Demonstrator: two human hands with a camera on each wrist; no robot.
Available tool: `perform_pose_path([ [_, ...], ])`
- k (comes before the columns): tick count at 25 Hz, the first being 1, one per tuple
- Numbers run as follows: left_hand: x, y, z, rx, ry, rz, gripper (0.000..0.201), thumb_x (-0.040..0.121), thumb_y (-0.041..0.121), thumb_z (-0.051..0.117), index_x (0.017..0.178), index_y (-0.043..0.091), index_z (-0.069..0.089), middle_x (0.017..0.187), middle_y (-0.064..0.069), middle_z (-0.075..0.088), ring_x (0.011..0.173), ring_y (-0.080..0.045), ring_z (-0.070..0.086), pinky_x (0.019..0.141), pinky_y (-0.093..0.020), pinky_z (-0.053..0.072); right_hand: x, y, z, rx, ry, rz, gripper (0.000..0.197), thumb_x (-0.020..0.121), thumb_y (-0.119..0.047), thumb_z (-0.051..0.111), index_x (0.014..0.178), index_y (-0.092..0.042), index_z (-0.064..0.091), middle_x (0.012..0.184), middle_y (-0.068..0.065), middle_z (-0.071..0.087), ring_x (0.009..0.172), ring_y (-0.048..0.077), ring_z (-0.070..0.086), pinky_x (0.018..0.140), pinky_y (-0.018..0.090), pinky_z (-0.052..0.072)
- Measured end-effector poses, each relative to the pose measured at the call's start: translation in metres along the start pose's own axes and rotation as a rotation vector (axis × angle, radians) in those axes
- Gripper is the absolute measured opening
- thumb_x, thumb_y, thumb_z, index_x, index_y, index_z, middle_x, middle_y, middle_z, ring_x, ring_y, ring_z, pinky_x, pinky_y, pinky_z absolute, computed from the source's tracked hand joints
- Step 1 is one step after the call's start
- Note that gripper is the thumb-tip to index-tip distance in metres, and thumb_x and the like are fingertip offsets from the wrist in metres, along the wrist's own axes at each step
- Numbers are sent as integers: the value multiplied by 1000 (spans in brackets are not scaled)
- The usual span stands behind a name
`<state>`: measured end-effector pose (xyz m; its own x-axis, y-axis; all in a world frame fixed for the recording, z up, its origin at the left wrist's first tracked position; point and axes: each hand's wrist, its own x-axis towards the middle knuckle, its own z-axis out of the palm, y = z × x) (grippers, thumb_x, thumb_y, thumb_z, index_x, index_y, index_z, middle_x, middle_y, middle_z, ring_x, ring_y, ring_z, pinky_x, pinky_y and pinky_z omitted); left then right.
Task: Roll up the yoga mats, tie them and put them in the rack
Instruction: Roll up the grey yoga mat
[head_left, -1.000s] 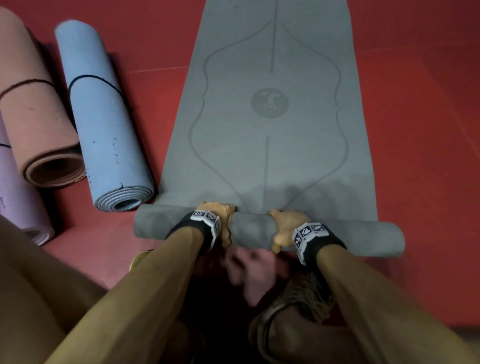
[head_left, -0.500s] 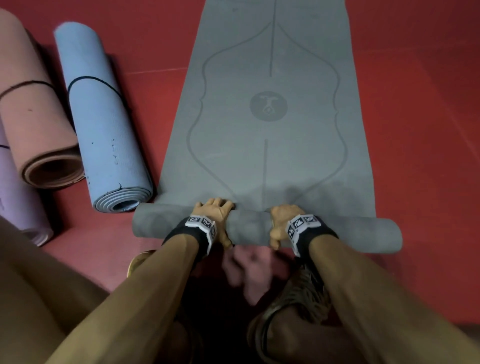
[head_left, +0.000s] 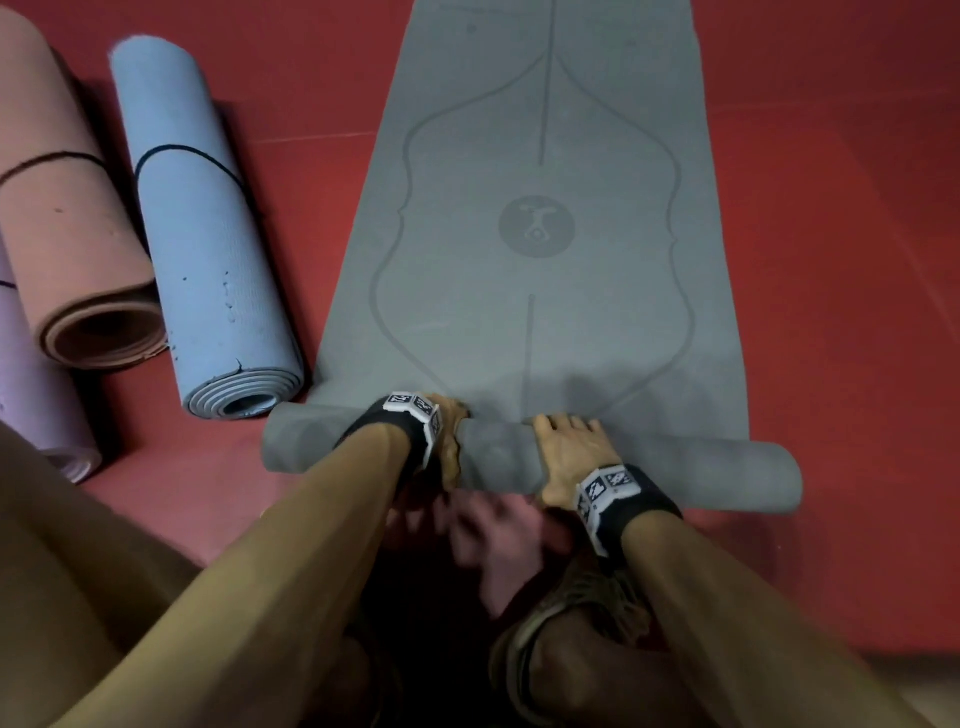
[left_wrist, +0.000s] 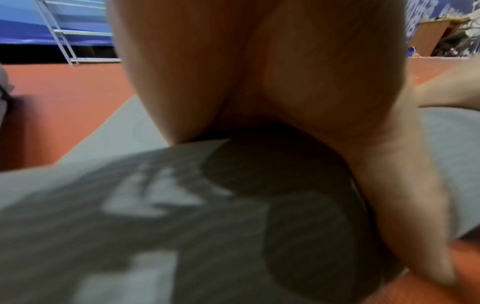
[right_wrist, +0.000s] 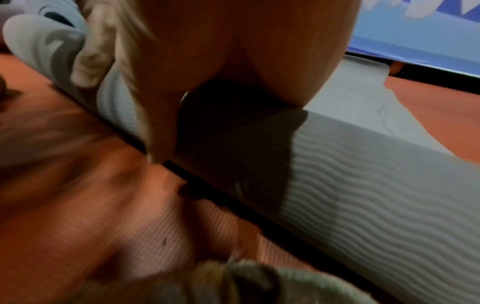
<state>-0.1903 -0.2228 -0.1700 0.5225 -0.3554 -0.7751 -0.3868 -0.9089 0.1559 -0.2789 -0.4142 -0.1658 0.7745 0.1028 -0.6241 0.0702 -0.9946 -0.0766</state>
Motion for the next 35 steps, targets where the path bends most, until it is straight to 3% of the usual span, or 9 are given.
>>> perform_pose_path([
  [4, 3, -2, 10, -91, -35, 14, 74, 76, 30, 83, 141, 18, 48, 137, -5, 55, 123, -22, 56, 93, -26, 44, 2, -2, -3, 26, 8, 14, 75, 62, -36, 77, 129, -17, 48, 124, 7, 61, 116, 26, 58, 100, 37, 41],
  [10, -13, 12, 24, 103, 168, 26, 109, 52, 60, 86, 143, 31, 34, 144, 1, 42, 132, -22, 44, 110, -39, 32, 34, 6, -32, 165, -320, 77, 100, 25, -35, 87, 122, -27, 66, 102, 0, 74, 92, 25, 71, 79, 35, 61],
  [13, -14, 7, 25, 127, 181, 34, 113, 52, 58, 86, 146, 31, 30, 142, 0, 48, 129, -24, 48, 109, -39, 34, 44, 9, -32, 241, -411, 45, 106, 26, -32, 90, 128, -24, 62, 108, 0, 73, 95, 24, 70, 80, 38, 61],
  [17, -1, 24, 13, 186, 59, -99, 86, 51, 59, 87, 126, 36, 51, 114, 7, 67, 107, -14, 65, 82, -24, 49, 30, 10, -21, 218, -264, 65, 102, 42, -37, 91, 136, -30, 50, 128, 1, 63, 115, 27, 61, 98, 37, 51],
  [20, -2, 30, -2, 163, -126, -185, 48, 75, 54, 75, 98, 15, 59, 95, -6, 66, 99, -11, 62, 90, -27, 52, 9, 4, -6, 48, -32, 9, 106, 56, -55, 86, 144, -25, 36, 137, 4, 49, 129, 28, 46, 108, 41, 34],
  [23, 13, 6, -9, -92, -67, 9, 65, 57, 28, 93, 114, 19, 64, 106, 3, 72, 94, -14, 69, 73, -23, 53, 2, -2, -3, -27, 105, 13, 85, 64, -50, 79, 133, -18, 42, 129, 7, 56, 121, 27, 52, 102, 40, 35],
  [29, 11, 14, -2, -42, -49, 7, 64, 53, 41, 92, 107, 25, 62, 95, 7, 66, 99, -18, 66, 82, -28, 52, 27, -1, -39, 105, -183, 88, 82, 40, -38, 90, 116, -20, 67, 103, 6, 73, 97, 27, 70, 81, 32, 57],
  [33, -2, 15, 24, 157, 185, 9, 101, 48, 64, 84, 136, 33, 43, 129, 4, 54, 121, -20, 54, 104, -34, 42, 47, 7, -43, 281, -405, 47, 93, 26, -31, 91, 115, -16, 66, 104, 4, 74, 90, 24, 72, 78, 41, 62],
  [35, -6, 21, 21, 127, 192, -33, 92, 49, 59, 86, 130, 38, 49, 117, 8, 63, 109, -16, 63, 92, -29, 48, 48, 8, -39, 306, -418, 39, 86, 31, -26, 93, 112, -14, 65, 108, 6, 72, 93, 26, 71, 80, 42, 61],
])
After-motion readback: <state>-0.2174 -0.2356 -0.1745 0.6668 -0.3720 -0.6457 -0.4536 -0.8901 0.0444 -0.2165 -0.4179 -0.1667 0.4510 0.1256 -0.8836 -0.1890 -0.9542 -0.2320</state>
